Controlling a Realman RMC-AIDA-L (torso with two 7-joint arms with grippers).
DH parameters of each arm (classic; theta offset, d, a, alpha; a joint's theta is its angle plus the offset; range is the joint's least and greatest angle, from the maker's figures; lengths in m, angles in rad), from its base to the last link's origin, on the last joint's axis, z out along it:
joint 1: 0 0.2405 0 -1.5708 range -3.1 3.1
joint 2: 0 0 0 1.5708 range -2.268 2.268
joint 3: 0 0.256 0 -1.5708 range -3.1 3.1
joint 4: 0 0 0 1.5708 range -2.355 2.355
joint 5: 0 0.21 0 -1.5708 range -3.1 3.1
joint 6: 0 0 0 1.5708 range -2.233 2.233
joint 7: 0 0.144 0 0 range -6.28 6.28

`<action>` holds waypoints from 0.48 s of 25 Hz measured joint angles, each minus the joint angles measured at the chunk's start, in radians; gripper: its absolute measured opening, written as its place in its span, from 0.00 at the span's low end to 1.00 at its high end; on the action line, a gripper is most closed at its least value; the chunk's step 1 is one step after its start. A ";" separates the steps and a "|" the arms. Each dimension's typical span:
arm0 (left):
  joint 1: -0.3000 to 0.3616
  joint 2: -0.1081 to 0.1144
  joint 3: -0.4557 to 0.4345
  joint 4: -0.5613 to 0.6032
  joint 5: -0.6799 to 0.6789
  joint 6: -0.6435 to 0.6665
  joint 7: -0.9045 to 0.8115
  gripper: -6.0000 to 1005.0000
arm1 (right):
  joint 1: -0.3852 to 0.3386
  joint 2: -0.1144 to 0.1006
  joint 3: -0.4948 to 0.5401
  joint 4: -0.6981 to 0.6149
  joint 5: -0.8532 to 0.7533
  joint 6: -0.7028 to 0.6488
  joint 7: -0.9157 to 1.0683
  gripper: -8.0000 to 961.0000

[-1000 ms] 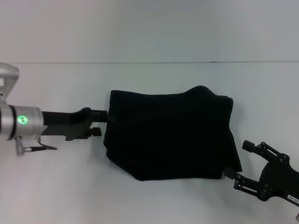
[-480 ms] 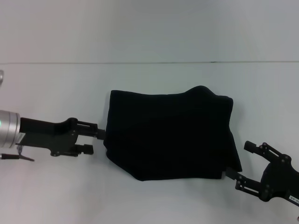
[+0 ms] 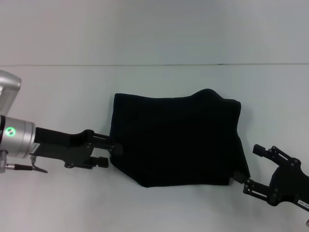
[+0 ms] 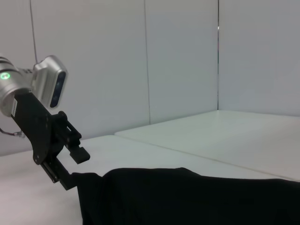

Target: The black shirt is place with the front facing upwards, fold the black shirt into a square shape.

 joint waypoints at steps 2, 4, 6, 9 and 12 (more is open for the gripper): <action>-0.005 -0.001 0.002 0.000 0.001 -0.005 0.000 0.65 | 0.002 0.000 0.000 0.001 0.000 0.006 0.000 0.95; -0.009 -0.002 0.008 0.000 0.008 -0.014 -0.001 0.65 | 0.003 0.001 0.000 0.001 0.000 0.008 0.000 0.95; -0.012 -0.002 0.016 0.000 0.020 -0.019 -0.005 0.65 | 0.004 0.001 0.000 0.001 0.000 0.010 0.001 0.95; -0.016 -0.002 0.024 -0.001 0.030 -0.026 -0.007 0.65 | 0.004 0.001 0.000 0.001 0.000 0.010 0.002 0.95; -0.018 -0.002 0.025 -0.002 0.038 -0.036 -0.008 0.65 | 0.005 0.001 0.000 0.001 0.000 0.010 0.004 0.95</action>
